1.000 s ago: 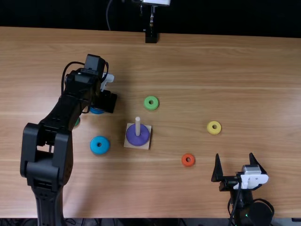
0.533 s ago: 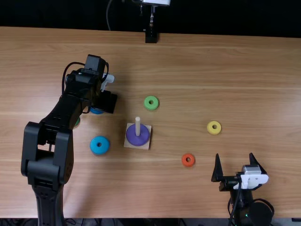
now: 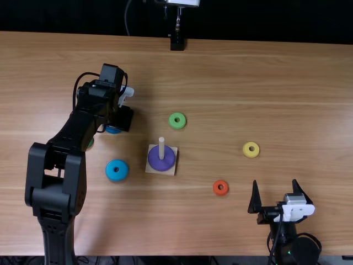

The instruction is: Build the Hanoi tower: stack the rings onto the peg from bottom to top in this color order: purple, dark blue, light blue, dark green, light green, yellow, orange.

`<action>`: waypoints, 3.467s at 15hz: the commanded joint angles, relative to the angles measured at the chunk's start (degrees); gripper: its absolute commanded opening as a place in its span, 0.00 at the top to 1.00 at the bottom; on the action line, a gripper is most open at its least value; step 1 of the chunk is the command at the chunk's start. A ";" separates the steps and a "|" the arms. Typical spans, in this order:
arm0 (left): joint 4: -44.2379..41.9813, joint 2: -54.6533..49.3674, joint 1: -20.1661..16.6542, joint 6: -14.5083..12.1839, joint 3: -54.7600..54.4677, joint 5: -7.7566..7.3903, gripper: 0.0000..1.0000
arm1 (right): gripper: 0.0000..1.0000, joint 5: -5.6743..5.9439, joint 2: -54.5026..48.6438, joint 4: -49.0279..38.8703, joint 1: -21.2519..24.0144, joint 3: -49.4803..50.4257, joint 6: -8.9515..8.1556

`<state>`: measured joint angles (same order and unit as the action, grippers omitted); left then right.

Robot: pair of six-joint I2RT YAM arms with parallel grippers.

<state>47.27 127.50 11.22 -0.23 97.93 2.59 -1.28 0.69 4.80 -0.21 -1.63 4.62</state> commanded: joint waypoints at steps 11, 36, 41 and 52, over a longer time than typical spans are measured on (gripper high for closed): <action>17.81 -7.97 1.87 0.12 10.53 2.37 1.00 | 0.00 0.01 -0.69 0.22 0.73 0.75 0.12; 28.99 -20.19 23.23 23.33 16.86 2.05 1.00 | 0.00 0.01 -0.69 0.22 0.73 0.75 0.12; 28.88 -17.90 24.11 23.33 18.09 1.95 1.00 | 0.00 0.01 -0.69 0.22 0.73 0.75 0.12; 28.88 -15.44 24.11 23.33 17.82 1.73 1.00 | 0.00 0.01 -0.69 0.22 0.73 0.75 0.12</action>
<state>76.23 111.59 34.57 22.72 114.06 4.21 -1.28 0.71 4.78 -0.21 -1.63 4.64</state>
